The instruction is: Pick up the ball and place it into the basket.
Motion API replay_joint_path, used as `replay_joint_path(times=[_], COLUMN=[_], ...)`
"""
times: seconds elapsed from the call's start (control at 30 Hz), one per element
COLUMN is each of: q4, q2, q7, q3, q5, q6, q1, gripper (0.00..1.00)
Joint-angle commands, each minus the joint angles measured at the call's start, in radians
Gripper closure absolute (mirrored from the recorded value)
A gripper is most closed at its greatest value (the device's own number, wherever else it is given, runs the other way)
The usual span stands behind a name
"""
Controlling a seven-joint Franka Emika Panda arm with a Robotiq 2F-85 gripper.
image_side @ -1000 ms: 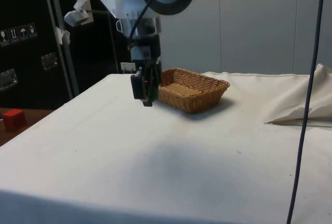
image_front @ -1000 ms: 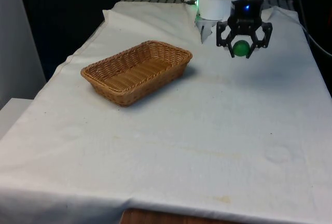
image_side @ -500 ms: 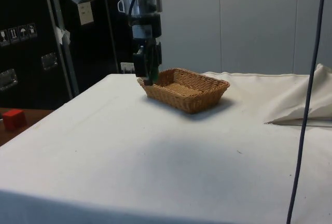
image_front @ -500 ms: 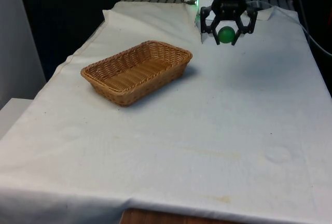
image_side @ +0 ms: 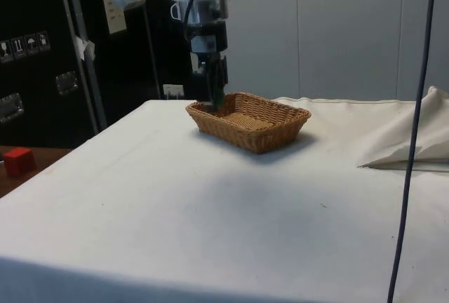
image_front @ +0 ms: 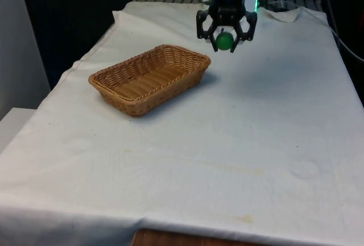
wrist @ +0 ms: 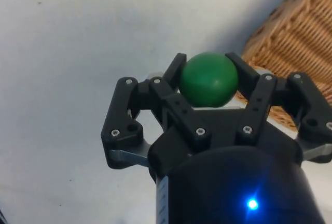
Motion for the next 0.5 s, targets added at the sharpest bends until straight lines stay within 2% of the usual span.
replay_joint_path(times=[0.0, 0.1, 0.13, 0.17, 0.33, 0.37, 0.47], q4=[-0.003, -0.003, 0.000, -0.002, 0.002, 0.000, 0.004], q2=[0.007, 0.024, 0.021, 0.027, 0.041, 0.038, 0.044], q7=[-0.015, -0.042, -0.032, -0.048, -0.069, -0.068, -0.081], q3=[-0.009, -0.032, -0.031, -0.038, -0.069, -0.066, -0.085], q5=[0.000, 0.004, 0.000, 0.003, -0.007, 0.000, -0.010], q6=[0.013, 0.023, 0.012, 0.024, 0.029, 0.026, 0.029], q1=[-0.005, -0.009, -0.004, -0.010, -0.012, -0.009, -0.013], gripper=[1.00, 1.00, 1.00, 1.00, 1.00, 1.00, 1.00])
